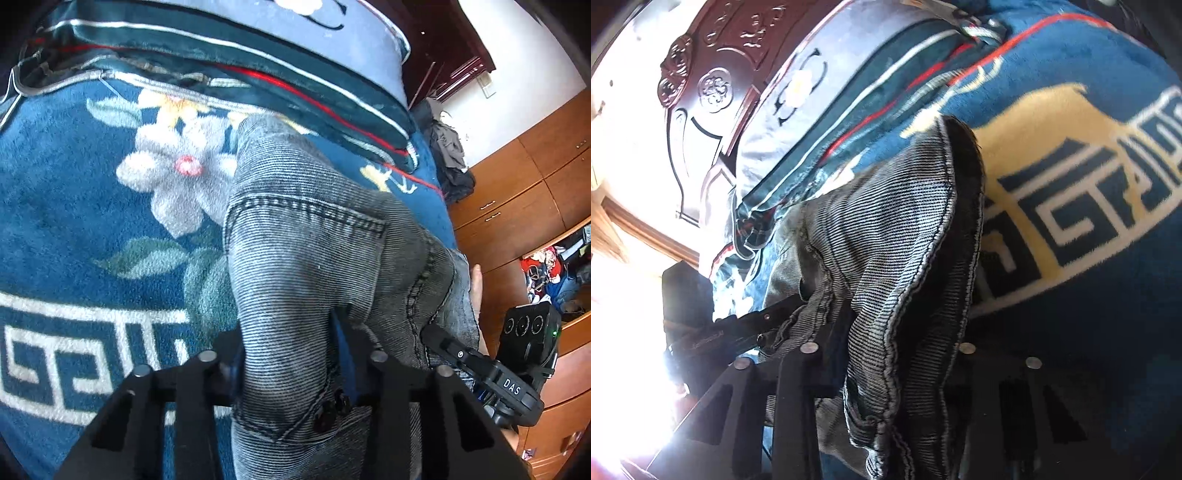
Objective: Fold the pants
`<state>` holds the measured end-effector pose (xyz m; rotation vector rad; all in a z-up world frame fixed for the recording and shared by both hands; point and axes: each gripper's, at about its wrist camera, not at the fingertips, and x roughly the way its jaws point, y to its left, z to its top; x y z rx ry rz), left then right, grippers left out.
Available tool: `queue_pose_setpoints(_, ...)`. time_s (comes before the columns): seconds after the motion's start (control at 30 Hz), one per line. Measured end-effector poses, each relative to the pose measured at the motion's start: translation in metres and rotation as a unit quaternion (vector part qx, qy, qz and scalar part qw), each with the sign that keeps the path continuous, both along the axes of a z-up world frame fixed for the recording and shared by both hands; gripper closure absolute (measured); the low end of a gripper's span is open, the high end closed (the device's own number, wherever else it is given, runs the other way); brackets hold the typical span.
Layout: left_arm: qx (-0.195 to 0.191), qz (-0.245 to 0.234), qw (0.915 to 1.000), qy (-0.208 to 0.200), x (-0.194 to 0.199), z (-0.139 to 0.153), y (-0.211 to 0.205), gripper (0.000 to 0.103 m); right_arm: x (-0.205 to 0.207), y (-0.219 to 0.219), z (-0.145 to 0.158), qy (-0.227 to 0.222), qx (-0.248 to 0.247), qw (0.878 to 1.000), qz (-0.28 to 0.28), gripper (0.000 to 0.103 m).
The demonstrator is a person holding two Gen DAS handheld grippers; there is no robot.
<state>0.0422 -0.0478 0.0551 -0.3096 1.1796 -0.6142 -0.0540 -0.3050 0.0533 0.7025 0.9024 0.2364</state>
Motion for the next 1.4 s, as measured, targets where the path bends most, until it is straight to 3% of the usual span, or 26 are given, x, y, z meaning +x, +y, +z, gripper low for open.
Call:
queue_pose_setpoints(0.3,0.027,-0.01,0.9979,-0.058,-0.001,0.049,0.016,0.065,0.007,0.027,0.039,-0.036,-0.003,0.999,0.02,0.075)
queue_pose_setpoints(0.6,0.06,0.02,0.9933,-0.096,0.024,0.076,0.061,0.065,0.055,0.07,0.066,-0.058,-0.02,0.996,0.066,0.075)
queue_pose_setpoints(0.77,0.082,0.039,0.9906,-0.102,0.046,0.069,0.078,0.065,0.089,0.095,0.064,-0.059,-0.042,0.993,0.094,0.075)
queue_pose_setpoints(1.03,0.115,0.039,0.9875,-0.1,0.076,0.038,0.088,0.065,0.127,0.119,0.032,-0.034,-0.06,0.992,0.103,0.071)
queue_pose_setpoints(1.17,0.13,0.041,0.986,-0.095,0.076,0.013,0.089,0.063,0.137,0.125,0.007,0.0,-0.081,0.992,0.098,0.065)
queue_pose_setpoints(1.4,0.141,0.039,0.9833,-0.109,0.07,0.009,0.088,0.062,0.138,0.121,-0.011,0.003,-0.1,0.991,0.088,0.057)
